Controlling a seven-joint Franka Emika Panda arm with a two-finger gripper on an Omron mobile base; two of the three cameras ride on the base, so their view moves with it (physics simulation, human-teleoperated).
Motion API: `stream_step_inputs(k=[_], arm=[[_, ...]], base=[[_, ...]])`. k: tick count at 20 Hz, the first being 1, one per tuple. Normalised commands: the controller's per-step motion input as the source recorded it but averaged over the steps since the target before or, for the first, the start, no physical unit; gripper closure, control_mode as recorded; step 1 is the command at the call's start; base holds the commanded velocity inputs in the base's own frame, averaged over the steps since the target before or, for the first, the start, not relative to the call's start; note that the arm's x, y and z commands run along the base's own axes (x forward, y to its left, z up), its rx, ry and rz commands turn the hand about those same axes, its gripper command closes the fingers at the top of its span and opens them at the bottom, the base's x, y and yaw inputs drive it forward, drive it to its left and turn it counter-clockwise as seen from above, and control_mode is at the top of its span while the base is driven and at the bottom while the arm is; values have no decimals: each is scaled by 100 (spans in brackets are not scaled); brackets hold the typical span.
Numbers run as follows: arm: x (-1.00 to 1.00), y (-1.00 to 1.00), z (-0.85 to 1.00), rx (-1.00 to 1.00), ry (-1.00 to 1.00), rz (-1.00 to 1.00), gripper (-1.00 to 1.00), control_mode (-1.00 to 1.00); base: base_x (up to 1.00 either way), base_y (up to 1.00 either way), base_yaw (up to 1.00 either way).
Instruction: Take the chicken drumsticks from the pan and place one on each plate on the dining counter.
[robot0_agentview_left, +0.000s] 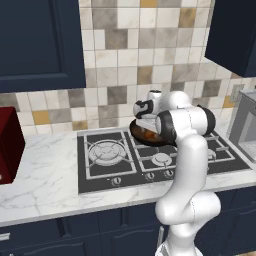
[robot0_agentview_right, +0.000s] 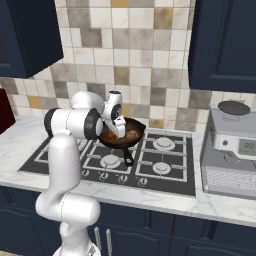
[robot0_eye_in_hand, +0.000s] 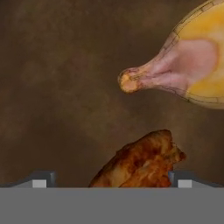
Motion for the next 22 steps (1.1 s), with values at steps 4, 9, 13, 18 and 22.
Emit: stream_step_inputs(k=[4,9,13,18,22], arm=[[-9,15,-15,-2,0,-7,-100,-100],[-12,22,-26,-3,5,-6,100,-100],[-6,16,-32,-2,9,-5,100,-100],[-8,-4,11,0,0,-1,100,-100],[-33,-7,36,0,1,0,100,-100]], base=[[0,0,0],[0,0,0],[0,0,0],[0,0,0],[0,0,0]])
